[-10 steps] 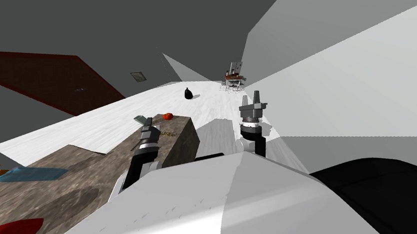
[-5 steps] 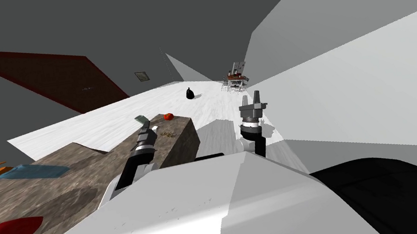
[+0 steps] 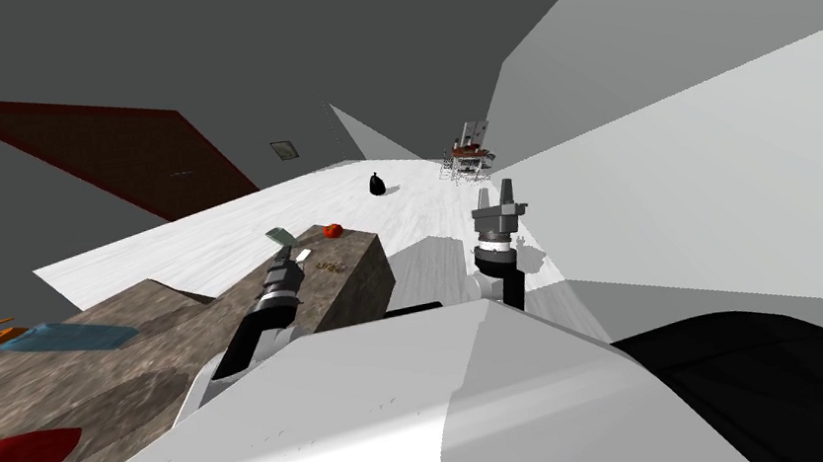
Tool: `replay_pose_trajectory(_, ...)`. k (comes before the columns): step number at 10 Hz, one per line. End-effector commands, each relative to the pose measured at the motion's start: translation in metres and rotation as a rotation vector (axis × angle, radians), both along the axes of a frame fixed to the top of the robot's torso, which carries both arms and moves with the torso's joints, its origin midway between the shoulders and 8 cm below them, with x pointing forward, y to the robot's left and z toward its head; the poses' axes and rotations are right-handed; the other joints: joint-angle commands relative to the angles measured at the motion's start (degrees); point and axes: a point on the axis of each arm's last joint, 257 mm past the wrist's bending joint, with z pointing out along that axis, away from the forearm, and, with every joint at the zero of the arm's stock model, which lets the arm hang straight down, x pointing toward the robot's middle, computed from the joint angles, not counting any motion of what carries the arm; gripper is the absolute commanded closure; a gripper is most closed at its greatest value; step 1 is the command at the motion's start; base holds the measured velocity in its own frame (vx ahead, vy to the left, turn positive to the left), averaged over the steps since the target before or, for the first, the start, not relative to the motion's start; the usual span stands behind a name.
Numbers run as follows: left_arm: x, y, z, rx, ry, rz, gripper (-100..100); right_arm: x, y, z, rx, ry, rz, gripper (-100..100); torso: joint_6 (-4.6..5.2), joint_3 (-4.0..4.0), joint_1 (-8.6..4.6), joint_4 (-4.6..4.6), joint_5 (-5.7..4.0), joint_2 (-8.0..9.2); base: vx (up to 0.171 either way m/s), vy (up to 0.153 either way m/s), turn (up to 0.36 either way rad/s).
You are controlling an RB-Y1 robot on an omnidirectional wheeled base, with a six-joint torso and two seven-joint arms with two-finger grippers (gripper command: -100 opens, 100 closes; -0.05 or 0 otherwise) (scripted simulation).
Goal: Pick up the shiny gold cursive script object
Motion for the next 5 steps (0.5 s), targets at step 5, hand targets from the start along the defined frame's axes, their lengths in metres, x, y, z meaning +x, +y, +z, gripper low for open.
replay_pose_trajectory(5,-0.016,0.031,-0.032,-0.015,0.14,0.086,-100,0.0,0.0,0.0,0.0,0.0,0.0,0,0.02,0.0,0.0,0.0,0.0,0.0,0.039,-0.021,0.034)
